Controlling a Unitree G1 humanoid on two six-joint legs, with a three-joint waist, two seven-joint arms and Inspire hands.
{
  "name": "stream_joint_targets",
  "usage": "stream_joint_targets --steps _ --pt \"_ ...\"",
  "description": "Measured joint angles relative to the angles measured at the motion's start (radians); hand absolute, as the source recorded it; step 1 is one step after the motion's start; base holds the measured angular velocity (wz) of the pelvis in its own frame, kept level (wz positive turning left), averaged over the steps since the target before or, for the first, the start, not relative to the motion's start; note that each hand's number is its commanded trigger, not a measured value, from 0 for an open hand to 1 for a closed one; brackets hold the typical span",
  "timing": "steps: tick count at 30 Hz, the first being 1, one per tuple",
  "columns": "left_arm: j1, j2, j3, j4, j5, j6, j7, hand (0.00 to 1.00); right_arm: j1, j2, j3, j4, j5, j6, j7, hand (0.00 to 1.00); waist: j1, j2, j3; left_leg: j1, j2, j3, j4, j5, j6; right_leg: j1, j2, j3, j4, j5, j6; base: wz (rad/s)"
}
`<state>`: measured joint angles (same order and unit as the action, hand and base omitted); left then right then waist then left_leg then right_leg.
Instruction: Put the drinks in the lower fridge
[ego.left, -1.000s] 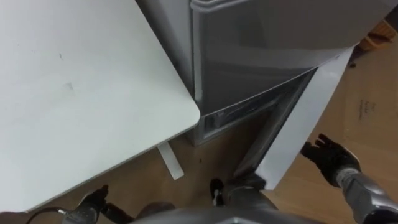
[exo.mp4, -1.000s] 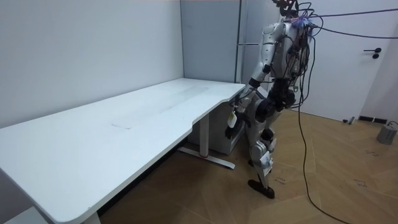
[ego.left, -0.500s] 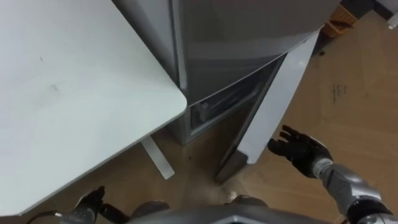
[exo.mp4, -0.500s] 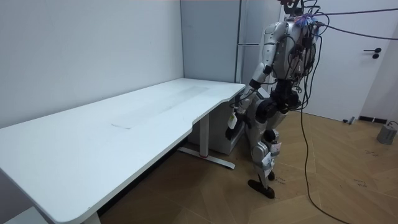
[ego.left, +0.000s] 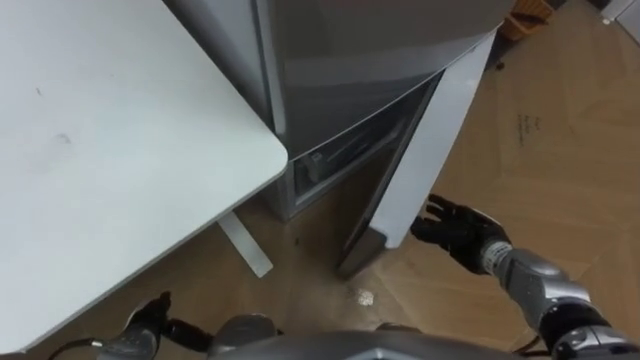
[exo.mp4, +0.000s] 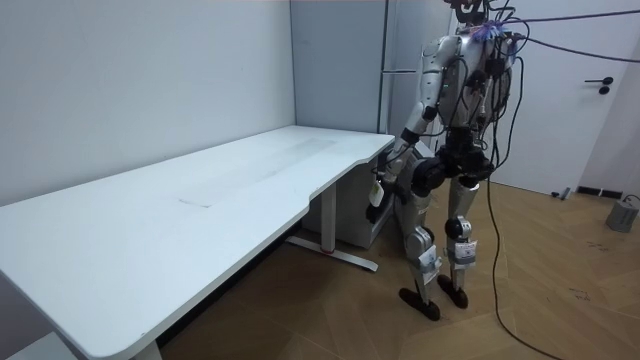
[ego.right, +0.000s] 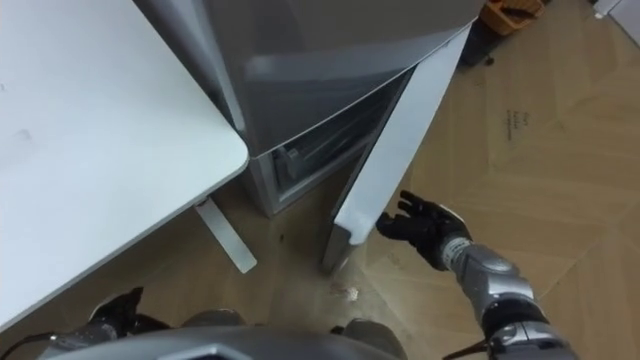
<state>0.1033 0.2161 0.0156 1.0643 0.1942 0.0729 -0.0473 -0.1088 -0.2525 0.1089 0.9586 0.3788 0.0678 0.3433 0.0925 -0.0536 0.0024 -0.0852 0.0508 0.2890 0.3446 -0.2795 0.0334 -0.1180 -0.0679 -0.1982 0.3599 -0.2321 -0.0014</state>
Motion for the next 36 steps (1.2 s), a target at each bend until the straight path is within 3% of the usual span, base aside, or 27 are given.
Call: stream_joint_targets --steps 4,7,16,18,21,25,33,36 --pt "0.0 0.0 -0.007 0.001 -0.002 0.001 0.0 0.0 -0.036 0.019 0.029 -0.001 -0.015 0.024 -0.021 0.0 0.002 0.011 0.0079 0.002 0.0 -0.015 0.001 0.002 -0.002 0.014 0.001 -0.011 -0.003 0.002 -0.003 0.03" --pt "-0.011 0.0 -0.033 0.011 -0.004 0.005 0.0 0.0 -0.077 0.016 0.064 -0.001 -0.036 0.049 -0.034 0.0 0.029 0.013 0.0096 0.0 -0.001 -0.02 -0.005 0.005 -0.003 0.01 0.001 -0.014 0.002 0.003 -0.004 0.0" --pt "-0.024 0.004 -0.108 0.012 0.049 0.078 0.0 0.0 -0.186 0.012 0.143 -0.033 -0.033 0.191 -0.135 0.0 0.099 -0.009 0.0155 -0.069 0.009 -0.032 0.039 0.016 -0.01 -0.05 0.008 -0.029 0.017 0.016 -0.026 -0.02" --pt "-0.029 0.001 -0.119 0.015 0.084 0.096 0.0 0.0 -0.217 0.012 0.162 -0.033 -0.035 0.222 -0.167 0.0 0.131 -0.014 0.0199 -0.097 0.004 -0.078 0.053 0.015 -0.009 -0.071 0.012 -0.025 0.023 0.018 -0.032 -0.18" --pt "-0.033 0.01 -0.12 0.016 0.084 0.113 0.0 0.0 -0.241 0.012 0.191 -0.033 -0.035 0.256 -0.206 0.0 0.142 -0.018 0.0243 -0.12 0.006 -0.1 0.071 0.017 -0.012 -0.08 0.014 -0.037 0.026 0.021 -0.037 0.09" --pt "-0.018 0.013 -0.14 0.014 0.083 0.124 0.0 0.0 -0.242 0.015 0.204 -0.032 -0.026 0.271 -0.236 0.0 0.167 -0.022 0.027 -0.121 0.006 -0.104 0.078 0.017 -0.013 -0.078 0.011 -0.039 0.04 0.015 -0.04 0.03" --pt "-0.024 0.027 -0.159 0.004 0.082 0.125 0.0 0.0 -0.246 0.017 0.256 -0.034 0.021 0.287 -0.305 0.0 0.169 -0.017 0.0322 -0.137 0.006 -0.144 0.085 0.021 -0.019 -0.059 0.014 -0.078 0.018 0.022 -0.045 0.12" --pt "-0.044 0.033 -0.163 0.006 0.084 0.124 0.0 0.0 -0.25 0.018 0.267 -0.034 0.021 0.31 -0.32 0.0 0.169 -0.014 0.0337 -0.141 0.007 -0.174 0.085 0.025 -0.022 -0.034 0.022 -0.105 -0.007 0.032 -0.047 0.26"
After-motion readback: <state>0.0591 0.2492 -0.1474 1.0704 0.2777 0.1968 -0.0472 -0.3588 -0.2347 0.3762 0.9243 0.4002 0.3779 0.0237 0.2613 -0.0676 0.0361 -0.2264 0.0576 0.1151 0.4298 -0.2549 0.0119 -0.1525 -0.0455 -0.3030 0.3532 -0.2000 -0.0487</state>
